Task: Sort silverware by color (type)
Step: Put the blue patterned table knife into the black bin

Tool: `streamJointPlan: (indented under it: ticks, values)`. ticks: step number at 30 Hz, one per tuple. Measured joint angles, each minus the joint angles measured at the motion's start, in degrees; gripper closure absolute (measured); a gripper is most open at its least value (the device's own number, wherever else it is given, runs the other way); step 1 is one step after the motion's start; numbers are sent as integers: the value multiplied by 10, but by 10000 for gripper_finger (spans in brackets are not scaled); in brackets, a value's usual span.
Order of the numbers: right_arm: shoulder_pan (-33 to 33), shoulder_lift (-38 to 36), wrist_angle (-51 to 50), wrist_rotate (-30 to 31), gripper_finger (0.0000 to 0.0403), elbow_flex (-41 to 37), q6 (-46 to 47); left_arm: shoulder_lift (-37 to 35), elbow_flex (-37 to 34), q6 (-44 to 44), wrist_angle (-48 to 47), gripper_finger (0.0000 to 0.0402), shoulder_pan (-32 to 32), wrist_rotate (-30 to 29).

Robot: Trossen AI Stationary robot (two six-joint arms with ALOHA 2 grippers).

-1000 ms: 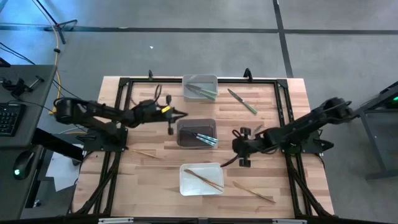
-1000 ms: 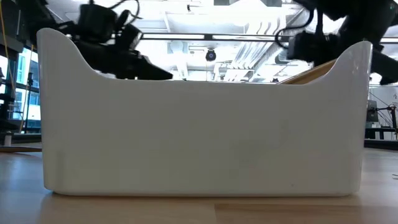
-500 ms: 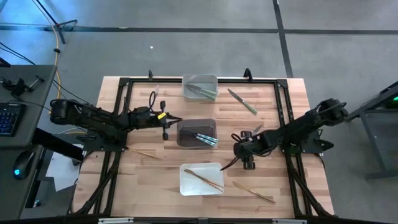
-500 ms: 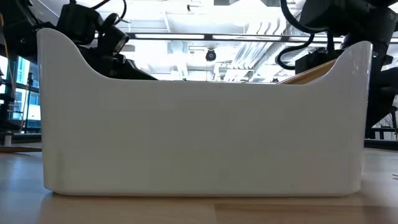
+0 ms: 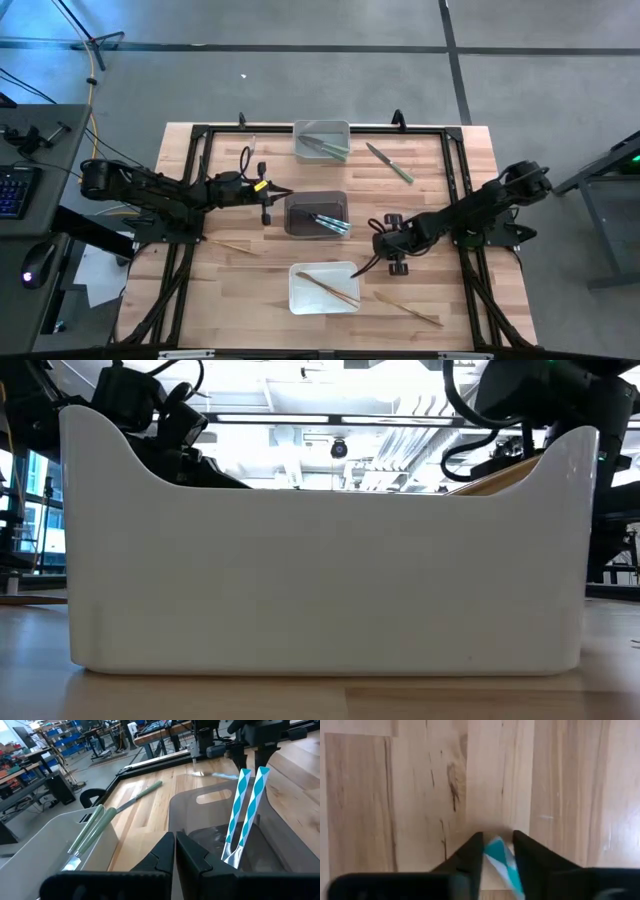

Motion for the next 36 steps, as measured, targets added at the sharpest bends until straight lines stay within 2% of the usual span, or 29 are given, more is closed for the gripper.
streamJointPlan:
  ticks: [3, 5, 9, 14, 21, 26, 31, 36]
  values:
    - [0, -1, -11, 0, 373, 14, -10, 0, 0, 0, 0, 394, 0, 0]
    - [0, 1, -12, 8, 392, 24, -21, 0, 0, 0, -1, 394, 0, 0]
    - [-1, 2, -16, 43, 386, 44, -32, 0, 0, 0, -3, 394, 0, 0]
    - [-1, 1, -20, 59, 399, 63, -48, 0, 0, 0, -6, 394, 0, 0]
    - [-1, 1, -110, 60, 370, 84, 48, 0, 0, 0, -6, 394, 0, 0]
    - [-7, 0, -162, 85, 313, 99, 100, 0, 0, -1, -6, 394, 0, 0]
    - [-47, 8, -164, 47, 259, 99, 95, 0, 0, -1, -6, 394, 0, 0]
    - [-92, 34, -155, 22, 246, 99, 63, 0, 0, -2, -10, 394, 0, 0]
